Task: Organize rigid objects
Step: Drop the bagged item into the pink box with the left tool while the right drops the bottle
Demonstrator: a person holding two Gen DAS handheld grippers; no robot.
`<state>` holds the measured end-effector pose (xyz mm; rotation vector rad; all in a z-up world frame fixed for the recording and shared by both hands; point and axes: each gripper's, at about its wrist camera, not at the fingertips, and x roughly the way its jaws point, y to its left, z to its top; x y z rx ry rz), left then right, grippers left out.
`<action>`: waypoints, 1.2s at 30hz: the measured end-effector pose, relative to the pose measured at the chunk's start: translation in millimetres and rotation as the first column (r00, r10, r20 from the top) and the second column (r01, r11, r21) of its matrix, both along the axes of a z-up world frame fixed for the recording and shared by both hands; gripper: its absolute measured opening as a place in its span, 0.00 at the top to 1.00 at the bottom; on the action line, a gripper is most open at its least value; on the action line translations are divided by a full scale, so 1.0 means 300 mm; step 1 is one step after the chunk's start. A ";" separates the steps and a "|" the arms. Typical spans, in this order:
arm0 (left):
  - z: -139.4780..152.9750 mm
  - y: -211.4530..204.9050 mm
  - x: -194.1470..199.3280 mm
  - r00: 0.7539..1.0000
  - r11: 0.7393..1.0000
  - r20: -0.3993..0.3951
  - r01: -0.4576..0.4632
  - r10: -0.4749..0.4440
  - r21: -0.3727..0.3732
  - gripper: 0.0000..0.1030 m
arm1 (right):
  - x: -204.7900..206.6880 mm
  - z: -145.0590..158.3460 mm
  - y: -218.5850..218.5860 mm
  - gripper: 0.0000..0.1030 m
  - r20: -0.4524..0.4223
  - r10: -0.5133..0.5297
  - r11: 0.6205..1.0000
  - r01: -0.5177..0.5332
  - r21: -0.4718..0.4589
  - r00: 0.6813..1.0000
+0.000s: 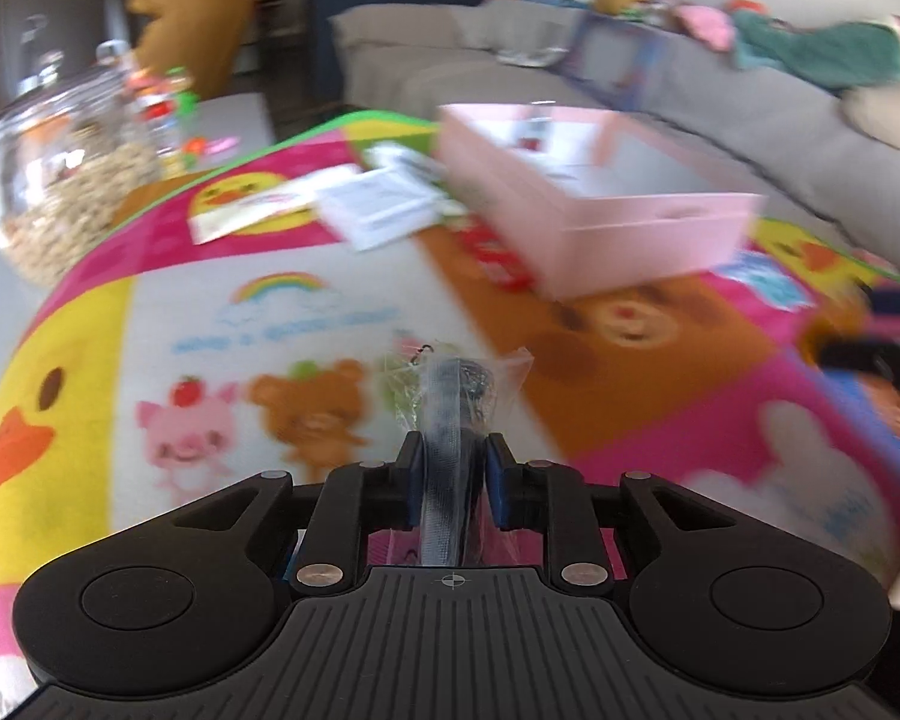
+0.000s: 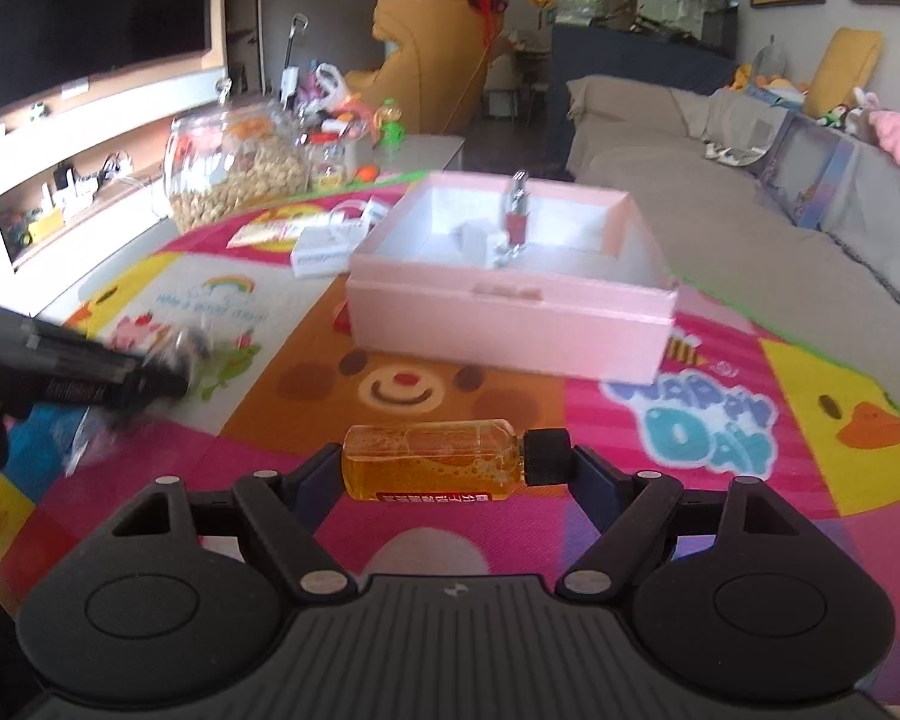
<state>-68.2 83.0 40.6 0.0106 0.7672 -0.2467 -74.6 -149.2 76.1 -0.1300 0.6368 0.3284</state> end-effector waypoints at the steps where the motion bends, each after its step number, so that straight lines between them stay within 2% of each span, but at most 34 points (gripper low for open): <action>1: 0.026 -0.019 -0.017 1.000 1.000 0.009 0.020 -0.020 -0.005 0.77 | -0.004 0.015 -0.020 0.22 0.017 -0.013 1.000 0.013 0.012 1.000; 4: 0.142 -0.079 -0.028 0.993 0.994 0.057 0.106 -0.104 -0.038 0.77 | -0.007 0.045 -0.065 0.22 0.058 -0.055 0.998 0.053 0.036 0.997; 6: 0.235 -0.124 0.004 0.984 0.989 0.110 0.146 -0.142 -0.024 0.77 | -0.005 0.053 -0.088 0.22 0.069 -0.074 0.996 0.070 0.050 0.995; 8: 0.331 -0.168 0.073 0.972 0.986 0.169 0.165 -0.163 0.000 0.77 | 0.005 0.052 -0.104 0.22 0.073 -0.087 0.995 0.082 0.059 0.994; 11: 0.451 -0.223 0.219 0.958 0.989 0.248 0.150 -0.145 -0.004 0.77 | 0.014 0.038 -0.114 0.22 0.065 -0.092 0.994 0.088 0.064 0.994; 13: 0.486 -0.253 0.337 0.962 0.988 0.238 0.150 -0.137 -0.039 0.76 | 0.023 0.025 -0.121 0.22 0.049 -0.095 0.994 0.092 0.065 0.994; 16: 0.449 -0.248 0.497 0.979 0.982 0.192 0.096 -0.065 -0.161 0.71 | 0.031 0.016 -0.130 0.22 0.039 -0.114 0.992 0.112 0.057 0.993; 19: 0.358 -0.217 0.556 0.989 0.980 0.149 0.035 -0.006 -0.194 0.73 | 0.031 0.022 -0.139 0.22 0.050 -0.129 0.990 0.126 0.060 0.990; 22: 0.275 -0.166 0.505 0.991 0.973 0.133 0.047 -0.017 -0.225 0.73 | 0.047 0.028 -0.144 0.22 0.056 -0.138 0.989 0.134 0.065 0.989; 26: 0.174 -0.114 0.364 0.992 0.974 0.125 0.047 -0.020 -0.221 0.73 | 0.117 0.048 -0.116 0.22 0.060 -0.141 0.989 0.137 0.059 0.988; 31: 0.070 -0.034 0.246 0.999 0.950 0.049 -0.001 0.018 -0.313 0.73 | 0.258 0.142 -0.029 0.22 0.153 -0.115 0.992 0.106 0.061 0.982; 33: 0.043 -0.007 0.228 0.999 0.953 0.028 -0.026 0.037 -0.303 0.73 | 0.337 0.202 -0.004 0.22 0.195 -0.125 0.988 0.103 0.117 0.973; 36: 0.019 0.025 0.214 0.996 0.970 0.026 -0.074 0.083 -0.233 0.73 | 0.446 0.256 0.021 0.21 0.150 -0.140 0.979 0.113 0.171 0.979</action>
